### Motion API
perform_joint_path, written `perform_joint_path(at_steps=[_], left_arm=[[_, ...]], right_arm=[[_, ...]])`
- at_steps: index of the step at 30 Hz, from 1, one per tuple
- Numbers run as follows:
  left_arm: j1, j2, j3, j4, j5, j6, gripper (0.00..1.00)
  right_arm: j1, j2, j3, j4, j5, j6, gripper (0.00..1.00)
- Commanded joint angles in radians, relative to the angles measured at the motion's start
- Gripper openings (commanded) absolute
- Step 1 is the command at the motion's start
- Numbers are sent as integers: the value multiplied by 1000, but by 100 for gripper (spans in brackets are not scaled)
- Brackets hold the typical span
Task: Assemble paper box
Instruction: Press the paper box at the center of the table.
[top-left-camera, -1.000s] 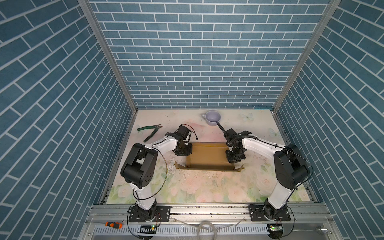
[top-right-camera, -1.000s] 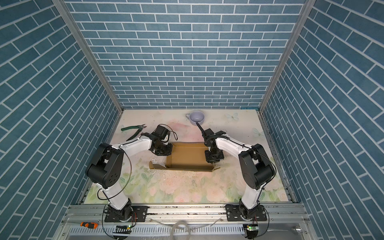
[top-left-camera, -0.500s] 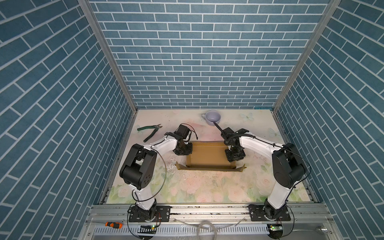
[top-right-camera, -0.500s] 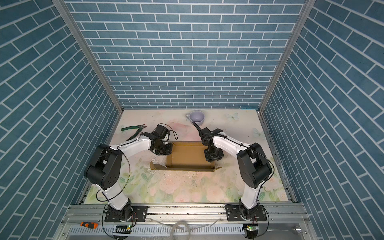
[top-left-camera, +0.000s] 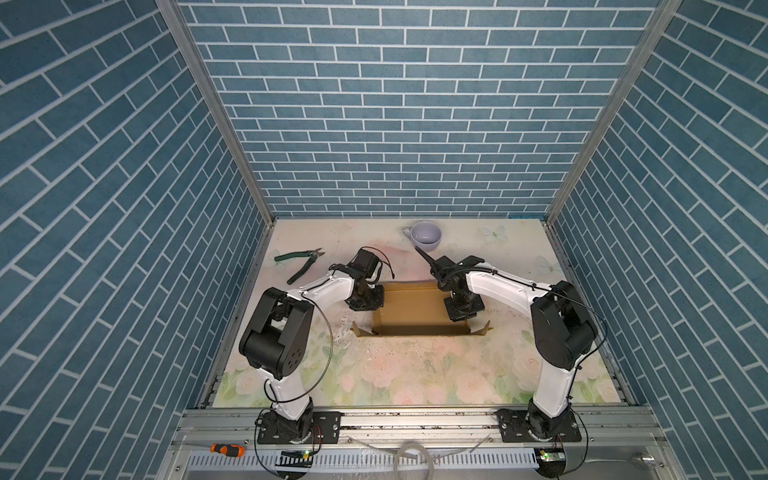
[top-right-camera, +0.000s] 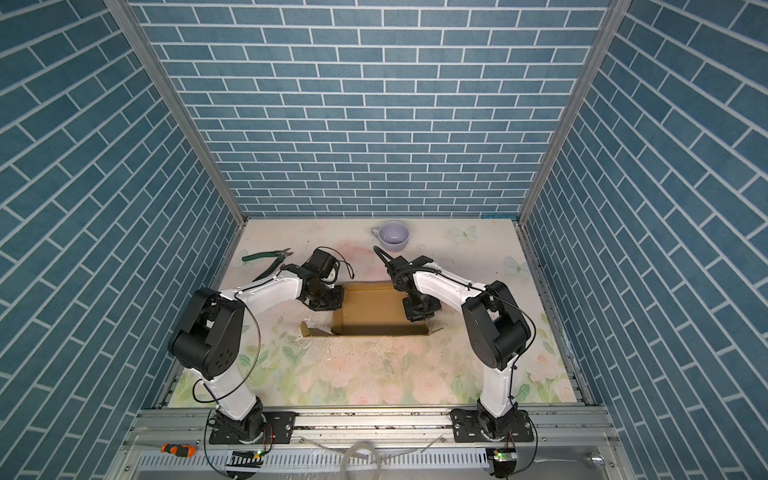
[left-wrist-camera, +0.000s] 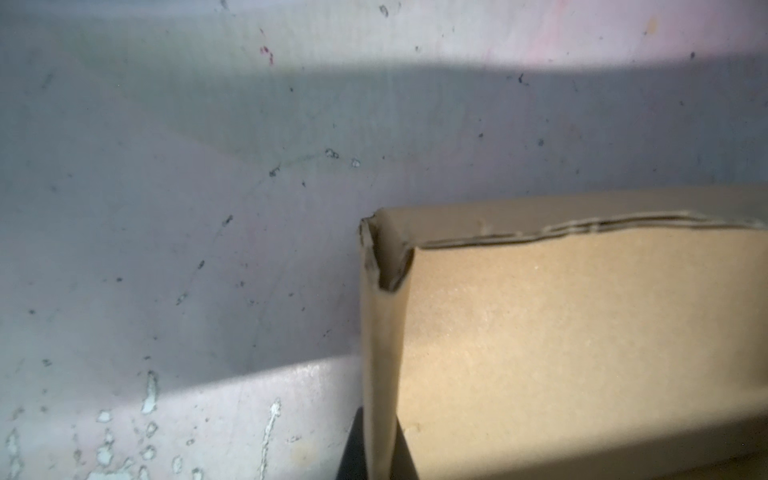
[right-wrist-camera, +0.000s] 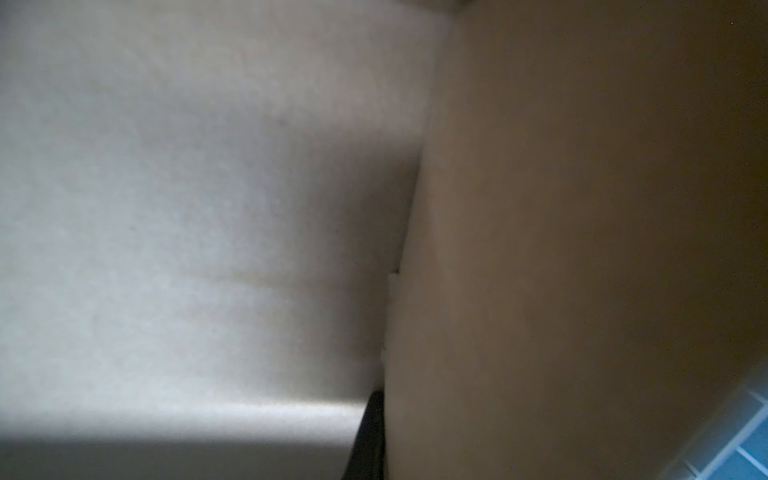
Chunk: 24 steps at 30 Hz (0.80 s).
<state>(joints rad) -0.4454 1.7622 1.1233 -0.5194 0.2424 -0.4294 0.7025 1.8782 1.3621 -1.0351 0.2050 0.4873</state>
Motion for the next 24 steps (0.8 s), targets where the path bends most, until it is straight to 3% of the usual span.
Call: perform_joint_path(at_steps=[1, 24], left_arm=[[-25, -20, 33, 44, 57, -16, 0], [-39, -11, 30, 58, 40, -32, 0]], right_arm=[[28, 30, 29, -39, 5, -26, 3], [43, 86, 27, -14, -35, 5, 0]])
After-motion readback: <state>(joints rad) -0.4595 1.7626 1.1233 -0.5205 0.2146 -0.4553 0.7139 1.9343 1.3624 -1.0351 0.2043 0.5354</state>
